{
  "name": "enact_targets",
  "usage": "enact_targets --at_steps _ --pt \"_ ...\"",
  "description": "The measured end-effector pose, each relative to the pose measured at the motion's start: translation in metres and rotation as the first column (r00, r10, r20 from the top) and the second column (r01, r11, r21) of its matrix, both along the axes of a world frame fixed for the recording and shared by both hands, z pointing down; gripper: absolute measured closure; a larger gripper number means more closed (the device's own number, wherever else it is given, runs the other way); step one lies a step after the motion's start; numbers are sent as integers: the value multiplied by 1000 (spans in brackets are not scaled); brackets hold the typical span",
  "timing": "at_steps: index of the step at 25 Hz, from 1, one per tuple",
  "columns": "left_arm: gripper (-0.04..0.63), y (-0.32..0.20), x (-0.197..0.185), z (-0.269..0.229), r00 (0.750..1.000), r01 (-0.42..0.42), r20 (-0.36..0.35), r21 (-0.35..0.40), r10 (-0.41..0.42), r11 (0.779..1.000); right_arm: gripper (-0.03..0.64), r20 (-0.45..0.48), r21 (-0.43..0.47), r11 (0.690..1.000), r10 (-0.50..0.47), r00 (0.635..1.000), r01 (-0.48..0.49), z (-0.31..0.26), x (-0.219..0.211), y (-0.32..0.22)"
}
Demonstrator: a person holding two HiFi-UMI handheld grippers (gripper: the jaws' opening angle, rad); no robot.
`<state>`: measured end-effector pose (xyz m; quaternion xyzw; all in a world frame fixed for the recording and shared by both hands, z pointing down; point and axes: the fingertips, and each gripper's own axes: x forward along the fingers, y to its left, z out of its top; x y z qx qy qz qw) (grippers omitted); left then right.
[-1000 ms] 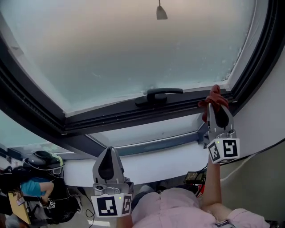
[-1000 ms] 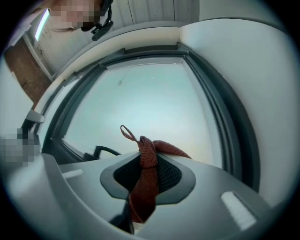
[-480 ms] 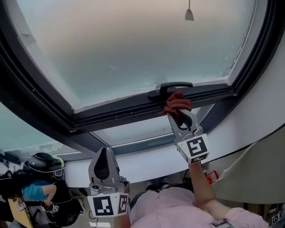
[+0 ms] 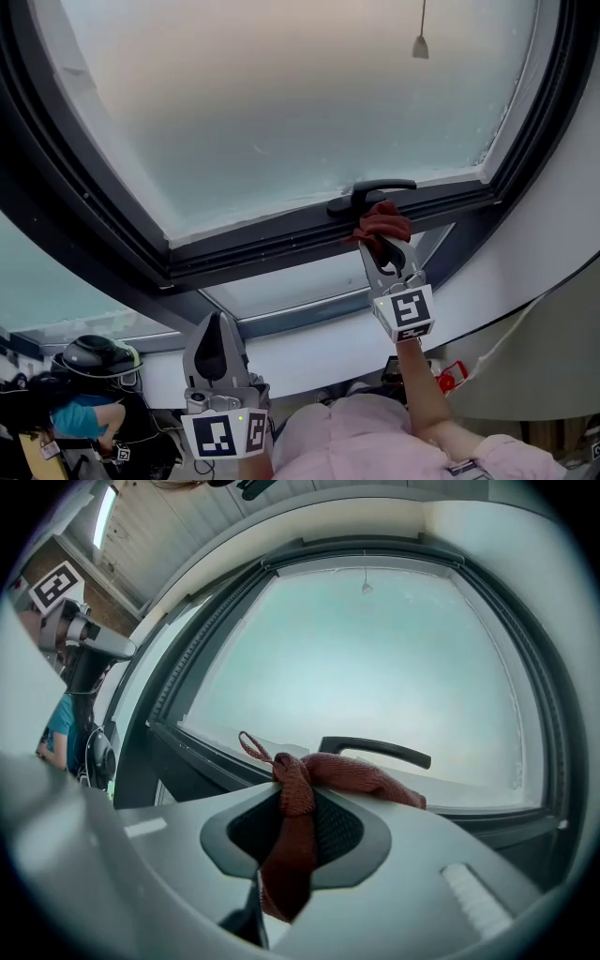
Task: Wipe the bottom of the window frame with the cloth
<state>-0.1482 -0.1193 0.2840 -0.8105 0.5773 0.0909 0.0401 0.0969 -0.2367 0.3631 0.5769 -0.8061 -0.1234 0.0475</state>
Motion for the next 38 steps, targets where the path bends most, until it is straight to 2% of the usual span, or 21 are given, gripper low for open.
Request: enact_targets --at_steps 10,15,26,38 --pt "601 -13 0 6 999 -42 -12 -12 42 999 537 -45 20 999 36 998 -35 -2 7 -2" --pt "601 -17 5 7 998 -55 -8 -27 54 998 537 -17 1 998 70 997 -70 -1 22 -2" --pt "601 -18 12 8 998 -62 -20 -32 61 998 537 -10 2 997 77 997 -77 0 32 -3" --pt "601 -10 50 -1 999 -38 -15 -24 37 999 537 -47 9 1000 4 999 -4 -4 49 -4"
